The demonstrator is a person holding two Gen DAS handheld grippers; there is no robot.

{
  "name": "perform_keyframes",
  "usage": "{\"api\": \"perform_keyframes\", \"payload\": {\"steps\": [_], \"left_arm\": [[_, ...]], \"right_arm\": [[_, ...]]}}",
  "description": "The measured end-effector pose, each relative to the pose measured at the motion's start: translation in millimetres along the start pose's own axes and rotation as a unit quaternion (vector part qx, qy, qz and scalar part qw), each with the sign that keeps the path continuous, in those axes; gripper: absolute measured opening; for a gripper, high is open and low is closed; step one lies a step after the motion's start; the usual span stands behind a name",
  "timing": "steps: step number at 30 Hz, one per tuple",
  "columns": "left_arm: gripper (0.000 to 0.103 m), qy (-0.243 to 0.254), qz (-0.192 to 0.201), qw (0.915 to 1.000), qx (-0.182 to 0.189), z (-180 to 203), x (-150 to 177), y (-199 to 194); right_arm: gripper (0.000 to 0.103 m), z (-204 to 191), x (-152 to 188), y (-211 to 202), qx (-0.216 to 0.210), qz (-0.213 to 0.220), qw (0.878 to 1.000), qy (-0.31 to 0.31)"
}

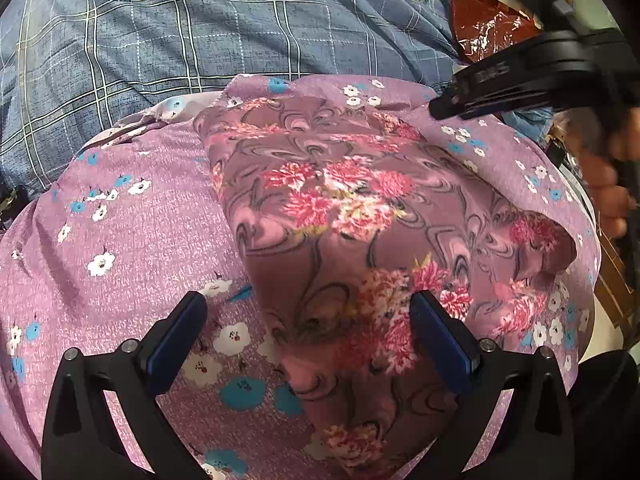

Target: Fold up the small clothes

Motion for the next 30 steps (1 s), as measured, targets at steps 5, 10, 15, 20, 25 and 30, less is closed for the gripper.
{"api": "perform_keyframes", "payload": {"steps": [5,10,15,20,25,30], "left_arm": [[0.103,0.003,-0.007,1.0,0.003,4,8,3],[0.103,0.005,-0.01,0.9999,0.005,5,13,3],[0.103,0.009,-0.012,0.9999,0.006,6,15,3],[0.103,0.009,-0.012,0.9999,0.006,7,15,3],[0.103,0.006,-0.014,0.9998,0.009,6,14,5],[0.103,0.028,-0.016,0.9993,0.019,7,8,0]], "right_arm": [[0.033,-16,15,-31,-0.001,0.021,0.999,-0.036],[0.033,-28,26,-48,0.007,0.039,0.997,-0.063],[0.032,-36,30,-52,0.013,0.054,0.995,-0.078],[0.032,-39,33,-48,0.018,0.057,0.995,-0.082],[0.032,-39,36,-37,0.015,0.048,0.996,-0.077],[0.032,-32,49,-11,0.014,0.013,0.997,-0.07]]}}
Point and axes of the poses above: each gripper's, at about its wrist camera, not at the fingertips, and y roughly the way its jaws point, z to its right, x to its underside, the point moved 9 cm from there along y, roughly the way its jaws point, and after that the axes turned 12 degrees about y, right-handed, at the moved point
